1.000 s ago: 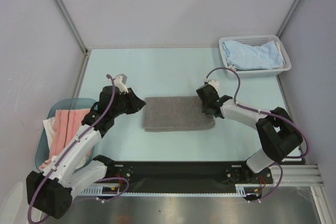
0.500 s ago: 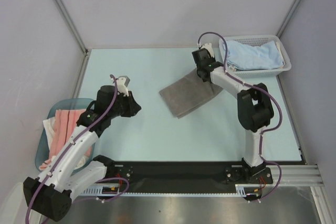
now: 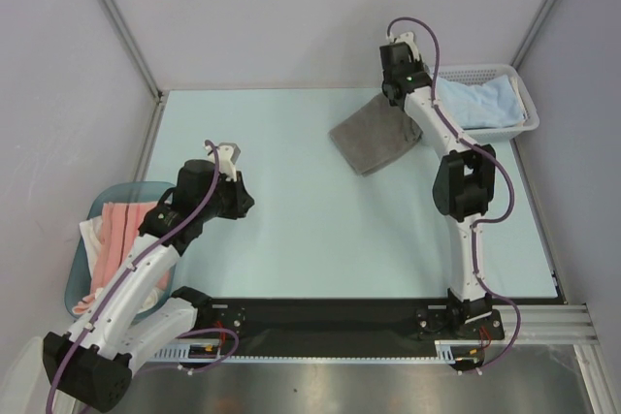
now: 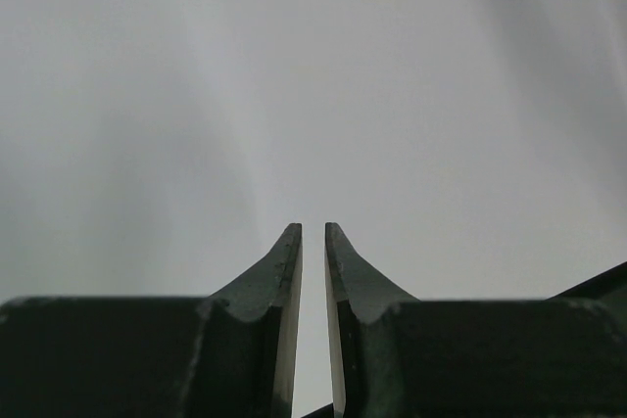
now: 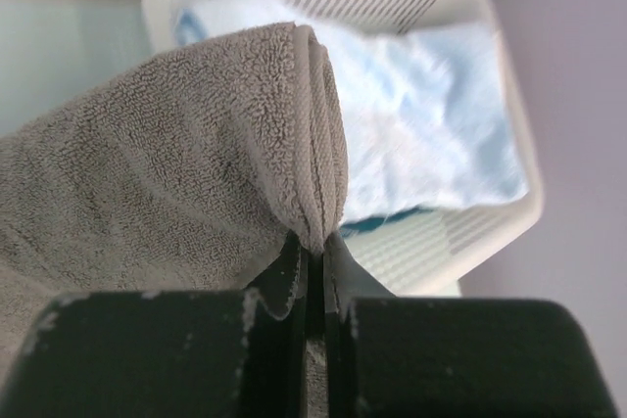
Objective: Fold and stack the towels
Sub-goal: Neatly place the folded towel into the bin
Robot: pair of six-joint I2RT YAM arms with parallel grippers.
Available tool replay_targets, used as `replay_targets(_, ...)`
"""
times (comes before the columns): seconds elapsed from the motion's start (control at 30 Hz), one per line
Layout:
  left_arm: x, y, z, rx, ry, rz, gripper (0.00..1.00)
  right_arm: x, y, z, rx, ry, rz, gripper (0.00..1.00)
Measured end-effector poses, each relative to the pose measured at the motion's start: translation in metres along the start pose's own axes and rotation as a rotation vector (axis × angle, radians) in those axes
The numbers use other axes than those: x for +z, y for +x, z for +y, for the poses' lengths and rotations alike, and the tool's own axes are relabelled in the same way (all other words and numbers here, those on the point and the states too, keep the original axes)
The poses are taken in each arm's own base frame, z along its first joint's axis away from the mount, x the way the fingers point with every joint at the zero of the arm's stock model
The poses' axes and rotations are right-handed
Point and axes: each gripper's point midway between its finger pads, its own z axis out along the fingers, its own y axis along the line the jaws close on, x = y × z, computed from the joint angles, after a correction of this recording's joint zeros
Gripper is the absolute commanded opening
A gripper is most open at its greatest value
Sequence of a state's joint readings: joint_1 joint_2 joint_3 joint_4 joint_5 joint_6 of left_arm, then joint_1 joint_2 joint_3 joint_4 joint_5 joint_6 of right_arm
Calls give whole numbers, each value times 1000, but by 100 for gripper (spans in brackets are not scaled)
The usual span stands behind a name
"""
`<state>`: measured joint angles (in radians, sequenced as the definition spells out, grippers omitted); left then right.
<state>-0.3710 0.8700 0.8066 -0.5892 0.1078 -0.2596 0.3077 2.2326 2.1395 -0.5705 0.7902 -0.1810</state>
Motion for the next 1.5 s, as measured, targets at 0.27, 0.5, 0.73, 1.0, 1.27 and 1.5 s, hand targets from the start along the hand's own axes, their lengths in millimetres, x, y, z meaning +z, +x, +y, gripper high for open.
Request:
replay_targets(0.27, 0, 0, 1, 6, -2, 0, 20, 15, -41, -58, 33, 94, -68, 0)
replay_targets(0.5, 3, 2, 3, 6, -13, 13, 20, 51, -27, -99, 35, 164, -36, 0)
replay_targets(0.73, 5, 4, 4, 4, -18, 24, 20, 79, -16, -127, 49, 184, -32, 0)
replay_targets(1.0, 6, 4, 5, 5, -25, 24, 20, 114, 14, -157, 107, 178, -6, 0)
replay_targets(1.27, 6, 6, 6, 4, -27, 28, 20, 134, 35, -194, 186, 217, 12, 0)
replay_targets(1.5, 6, 6, 6, 4, -27, 29, 20, 139, 38, -208, 215, 235, 5, 0)
